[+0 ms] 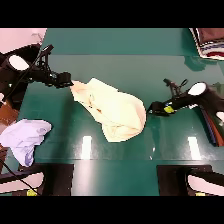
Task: Fold the shirts.
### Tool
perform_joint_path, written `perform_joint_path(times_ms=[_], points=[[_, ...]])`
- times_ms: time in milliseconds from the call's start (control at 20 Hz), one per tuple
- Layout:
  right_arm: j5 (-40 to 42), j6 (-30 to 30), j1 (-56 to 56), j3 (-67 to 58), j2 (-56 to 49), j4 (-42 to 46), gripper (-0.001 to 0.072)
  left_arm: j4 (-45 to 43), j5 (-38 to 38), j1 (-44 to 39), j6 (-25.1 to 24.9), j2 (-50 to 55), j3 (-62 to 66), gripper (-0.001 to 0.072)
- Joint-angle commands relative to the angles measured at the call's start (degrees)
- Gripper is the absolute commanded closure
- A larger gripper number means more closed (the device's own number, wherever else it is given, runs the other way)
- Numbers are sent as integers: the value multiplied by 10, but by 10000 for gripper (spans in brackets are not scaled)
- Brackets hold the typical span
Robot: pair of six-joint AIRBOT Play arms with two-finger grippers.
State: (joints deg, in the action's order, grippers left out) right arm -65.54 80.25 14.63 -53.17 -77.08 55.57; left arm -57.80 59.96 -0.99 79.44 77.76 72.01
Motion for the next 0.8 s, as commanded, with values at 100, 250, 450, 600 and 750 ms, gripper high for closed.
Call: perform_joint_path(times_ms=[100, 250, 450, 600, 750], points=[[41, -40, 39, -27, -90, -60, 323, -7, 1, 0, 0, -1, 2, 684], [44, -63, 48, -68, -104, -59, 693, -7, 1, 0, 0, -2, 2, 684], [29, -62, 20, -145, -26, -20, 694, -28, -4, 1, 0, -55, 42, 685], [-20, -62, -21, -235, 79, 18, 694, -36, -3, 1, 0, -142, 123, 685], [-85, -62, -52, -329, 165, 35, 694, -35, -3, 1, 0, -226, 213, 684]])
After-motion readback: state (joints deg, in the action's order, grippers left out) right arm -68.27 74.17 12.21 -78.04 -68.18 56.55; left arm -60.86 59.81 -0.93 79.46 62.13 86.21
